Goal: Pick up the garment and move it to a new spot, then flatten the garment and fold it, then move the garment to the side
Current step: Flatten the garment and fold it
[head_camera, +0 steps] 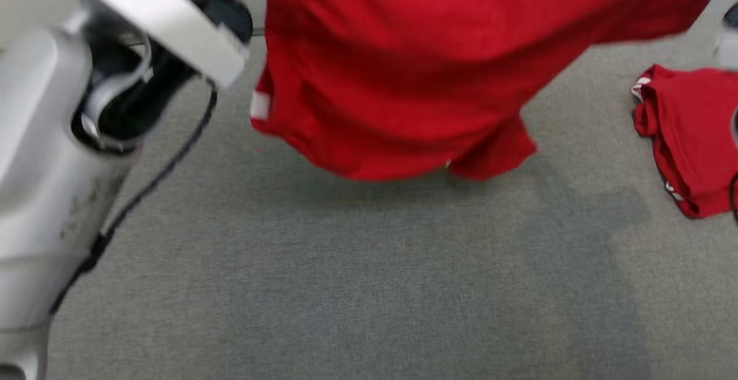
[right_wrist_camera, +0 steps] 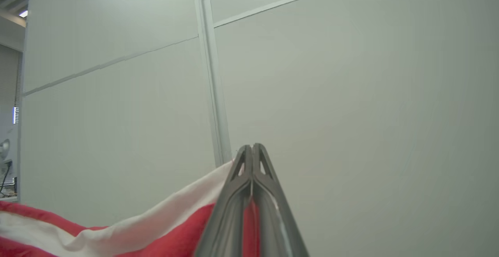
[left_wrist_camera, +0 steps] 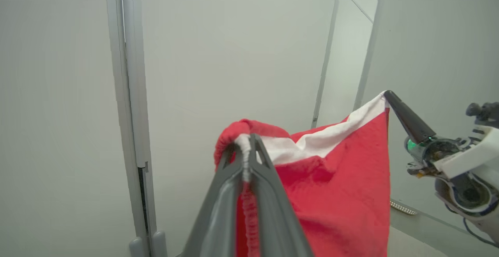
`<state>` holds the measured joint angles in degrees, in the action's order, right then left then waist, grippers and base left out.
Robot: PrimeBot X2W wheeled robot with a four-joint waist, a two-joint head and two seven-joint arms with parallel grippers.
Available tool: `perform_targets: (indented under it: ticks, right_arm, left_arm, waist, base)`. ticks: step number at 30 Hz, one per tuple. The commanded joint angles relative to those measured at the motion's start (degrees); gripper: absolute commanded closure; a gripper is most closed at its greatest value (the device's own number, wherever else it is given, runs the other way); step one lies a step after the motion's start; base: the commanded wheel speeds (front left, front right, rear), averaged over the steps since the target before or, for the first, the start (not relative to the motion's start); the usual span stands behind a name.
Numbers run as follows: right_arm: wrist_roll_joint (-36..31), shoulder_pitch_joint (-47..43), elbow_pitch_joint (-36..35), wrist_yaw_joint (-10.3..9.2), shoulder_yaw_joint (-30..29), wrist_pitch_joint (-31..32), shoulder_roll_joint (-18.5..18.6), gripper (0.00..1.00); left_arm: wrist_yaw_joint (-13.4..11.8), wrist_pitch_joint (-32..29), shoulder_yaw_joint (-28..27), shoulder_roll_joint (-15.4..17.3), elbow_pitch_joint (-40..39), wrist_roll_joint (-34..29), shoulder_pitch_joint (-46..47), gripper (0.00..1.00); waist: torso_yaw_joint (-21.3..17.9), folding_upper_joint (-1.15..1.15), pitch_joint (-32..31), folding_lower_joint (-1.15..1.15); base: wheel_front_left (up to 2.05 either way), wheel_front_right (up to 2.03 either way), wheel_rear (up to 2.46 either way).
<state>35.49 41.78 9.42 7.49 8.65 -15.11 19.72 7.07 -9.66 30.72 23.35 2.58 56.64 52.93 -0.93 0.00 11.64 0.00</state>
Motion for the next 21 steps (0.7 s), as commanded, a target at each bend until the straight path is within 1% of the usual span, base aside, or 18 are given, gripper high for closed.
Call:
perform_targets:
  ticks: [1,4,6,9,10,11,13,16,18,20,21]
  right_arm:
    - [-0.70,2.63,0.80,0.00,-0.61,-0.04,0.23,1.00]
    - [-2.83,10.76,2.13,0.00,-2.33,-0.04,-0.17,1.00]
    - [-4.41,14.79,1.99,0.00,-4.07,-0.04,-0.09,1.00]
    - [-6.45,18.26,0.47,0.00,-6.77,-0.04,0.04,1.00]
    - [-7.36,18.95,-1.59,0.00,-8.70,-0.04,-0.10,1.00]
    - [-7.63,18.29,-2.62,0.00,-9.34,-0.04,-0.47,1.00]
    - [-7.67,15.30,-4.27,0.00,-8.61,-0.03,-0.51,1.00]
    - [-8.32,8.51,-5.99,0.00,-5.49,-0.04,0.98,1.00]
    - [-8.38,2.26,-6.48,0.00,-4.35,-0.04,1.33,1.00]
    - [-8.50,-5.23,-6.63,0.00,-4.35,-0.03,0.82,1.00]
    - [-8.40,-8.93,-6.62,0.00,-4.34,-0.03,0.26,1.00]
  left_arm:
    - [0.36,-0.10,0.43,-0.50,1.71,-1.00,3.42,1.00]
    - [0.45,1.33,2.48,-2.33,7.45,-4.17,14.58,1.00]
    - [0.41,3.66,4.70,-3.26,10.35,-5.63,20.73,1.00]
    - [0.38,9.11,8.20,-4.06,13.91,-6.23,27.04,1.00]
    - [0.37,13.57,9.95,-4.04,15.80,-5.45,29.21,1.00]
    - [0.38,15.69,11.24,-3.65,16.39,-5.29,29.53,1.00]
    - [0.39,18.71,15.21,-2.22,16.35,-4.49,28.25,1.00]
    - [0.39,21.04,23.60,1.92,14.21,-2.86,23.68,1.00]
    - [0.39,22.73,29.23,4.76,12.53,-2.97,19.87,1.00]
    - [0.39,23.98,34.74,6.78,11.05,-3.90,14.83,1.00]
    - [0.39,24.44,36.35,7.66,10.75,-4.13,12.17,1.00]
  waist:
    - [-5.02,0.00,6.26,0.00]
    - [-7.32,0.00,10.05,0.00]
    - [-8.59,0.00,11.90,0.00]
    - [-9.92,0.00,13.56,0.00]
    - [-10.47,0.00,14.04,0.00]
    - [-10.59,0.00,14.05,0.00]
    - [-10.76,0.00,13.83,0.00]
    - [-10.42,0.00,13.04,0.00]
    - [-9.77,0.00,12.43,0.00]
    - [-9.03,0.00,11.72,0.00]
    - [-8.76,0.00,11.32,0.00]
  base:
    - [0.00,0.00,0.00]
    - [0.00,0.00,0.00]
    - [0.00,0.00,0.00]
    - [0.00,0.00,0.00]
    - [0.00,0.00,0.00]
    - [0.00,0.00,0.00]
    - [0.00,0.00,0.00]
    - [0.00,0.00,0.00]
    - [0.00,0.00,0.00]
    - [0.00,0.00,0.00]
    - [0.00,0.00,0.00]
